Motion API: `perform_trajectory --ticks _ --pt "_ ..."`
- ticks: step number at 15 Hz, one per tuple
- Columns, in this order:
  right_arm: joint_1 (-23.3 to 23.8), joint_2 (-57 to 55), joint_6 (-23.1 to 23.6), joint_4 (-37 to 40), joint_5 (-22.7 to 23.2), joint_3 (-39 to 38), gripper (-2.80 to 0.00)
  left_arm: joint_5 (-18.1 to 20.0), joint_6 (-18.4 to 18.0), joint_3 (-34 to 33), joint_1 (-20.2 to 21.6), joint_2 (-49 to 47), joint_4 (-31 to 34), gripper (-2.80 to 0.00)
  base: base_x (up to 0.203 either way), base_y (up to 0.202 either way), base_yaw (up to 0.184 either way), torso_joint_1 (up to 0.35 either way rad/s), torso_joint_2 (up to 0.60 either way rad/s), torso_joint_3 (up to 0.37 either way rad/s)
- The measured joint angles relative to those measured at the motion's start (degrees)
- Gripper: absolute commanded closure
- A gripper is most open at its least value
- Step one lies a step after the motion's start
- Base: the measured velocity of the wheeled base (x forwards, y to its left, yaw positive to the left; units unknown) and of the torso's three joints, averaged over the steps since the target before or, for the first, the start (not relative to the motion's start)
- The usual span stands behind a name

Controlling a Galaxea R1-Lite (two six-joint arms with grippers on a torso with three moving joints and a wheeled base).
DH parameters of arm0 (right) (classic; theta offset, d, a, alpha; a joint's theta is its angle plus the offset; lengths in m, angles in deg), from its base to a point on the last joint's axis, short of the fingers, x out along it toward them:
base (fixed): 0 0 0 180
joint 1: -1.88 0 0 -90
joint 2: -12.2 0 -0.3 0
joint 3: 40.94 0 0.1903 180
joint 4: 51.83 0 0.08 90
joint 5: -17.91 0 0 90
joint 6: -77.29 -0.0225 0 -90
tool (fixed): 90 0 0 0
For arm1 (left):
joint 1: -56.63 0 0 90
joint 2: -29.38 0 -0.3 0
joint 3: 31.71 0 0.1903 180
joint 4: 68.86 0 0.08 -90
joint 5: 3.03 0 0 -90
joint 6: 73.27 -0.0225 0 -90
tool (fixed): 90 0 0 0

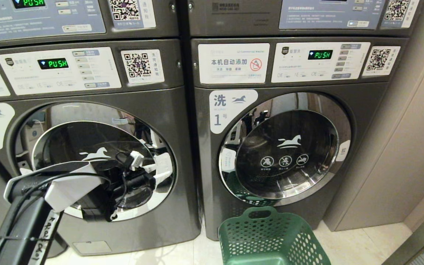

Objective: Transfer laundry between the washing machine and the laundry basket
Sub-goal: Open the lid of the washing machine

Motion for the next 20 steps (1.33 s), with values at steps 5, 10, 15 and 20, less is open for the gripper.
perform_trajectory --ticks 5,10,15,20 --pt "0.00 0.00 0.02 0.00 0.01 0.00 0.00 0.55 0.02 0.12 -0.07 -0.33 -0.11 0.00 0.000 0.000 0.000 0.000 0.00 0.000" --pt "0.00 0.00 0.02 0.00 0.02 0.00 0.00 3.25 0.02 0.26 -0.05 -0.74 -0.40 0.00 0.000 0.000 0.000 0.000 0.00 0.000" --pt "0.00 0.00 0.00 0.00 0.00 0.00 0.00 4.00 -0.09 0.46 -0.16 -1.00 -0.63 0.00 0.000 0.000 0.000 0.000 0.00 0.000" --pt "0.00 0.00 0.00 0.00 0.02 0.00 0.00 4.34 0.36 0.57 -0.38 -1.08 -0.51 -2.80 0.000 0.000 0.000 0.000 0.00 0.000"
